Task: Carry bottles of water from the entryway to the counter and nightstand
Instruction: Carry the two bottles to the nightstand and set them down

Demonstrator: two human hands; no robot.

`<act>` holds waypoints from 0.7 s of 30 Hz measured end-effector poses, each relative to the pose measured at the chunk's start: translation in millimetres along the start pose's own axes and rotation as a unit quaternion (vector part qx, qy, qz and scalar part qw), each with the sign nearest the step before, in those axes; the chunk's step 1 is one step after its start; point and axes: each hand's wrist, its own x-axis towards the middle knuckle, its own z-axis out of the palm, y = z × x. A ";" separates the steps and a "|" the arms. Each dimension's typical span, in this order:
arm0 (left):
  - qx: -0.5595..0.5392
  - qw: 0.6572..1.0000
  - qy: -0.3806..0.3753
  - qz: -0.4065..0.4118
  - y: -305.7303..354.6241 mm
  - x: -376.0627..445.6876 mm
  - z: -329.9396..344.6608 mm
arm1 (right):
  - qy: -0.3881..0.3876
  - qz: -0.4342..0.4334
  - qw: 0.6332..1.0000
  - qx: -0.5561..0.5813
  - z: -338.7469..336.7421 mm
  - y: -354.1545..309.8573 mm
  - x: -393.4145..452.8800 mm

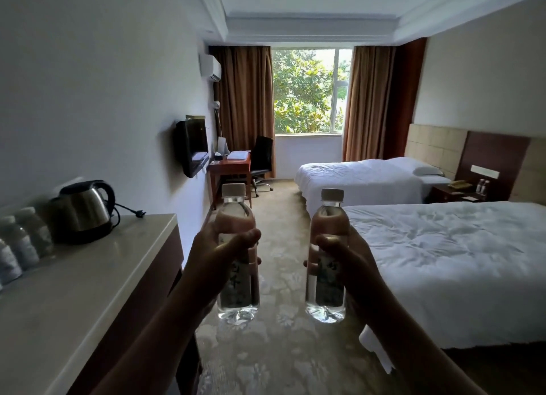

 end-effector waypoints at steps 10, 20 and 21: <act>0.024 1.000 -0.006 0.019 -49.9 228.2 30.1 | -0.017 -0.022 1.000 -0.007 -26.7 64.1 231.8; 0.032 0.999 -0.009 0.020 -128.8 445.0 7.8 | 0.002 -0.008 0.999 -0.046 -17.1 168.3 441.7; 0.032 0.999 -0.011 0.023 -138.0 469.8 3.0 | 0.005 -0.007 0.999 -0.049 -13.4 181.1 465.2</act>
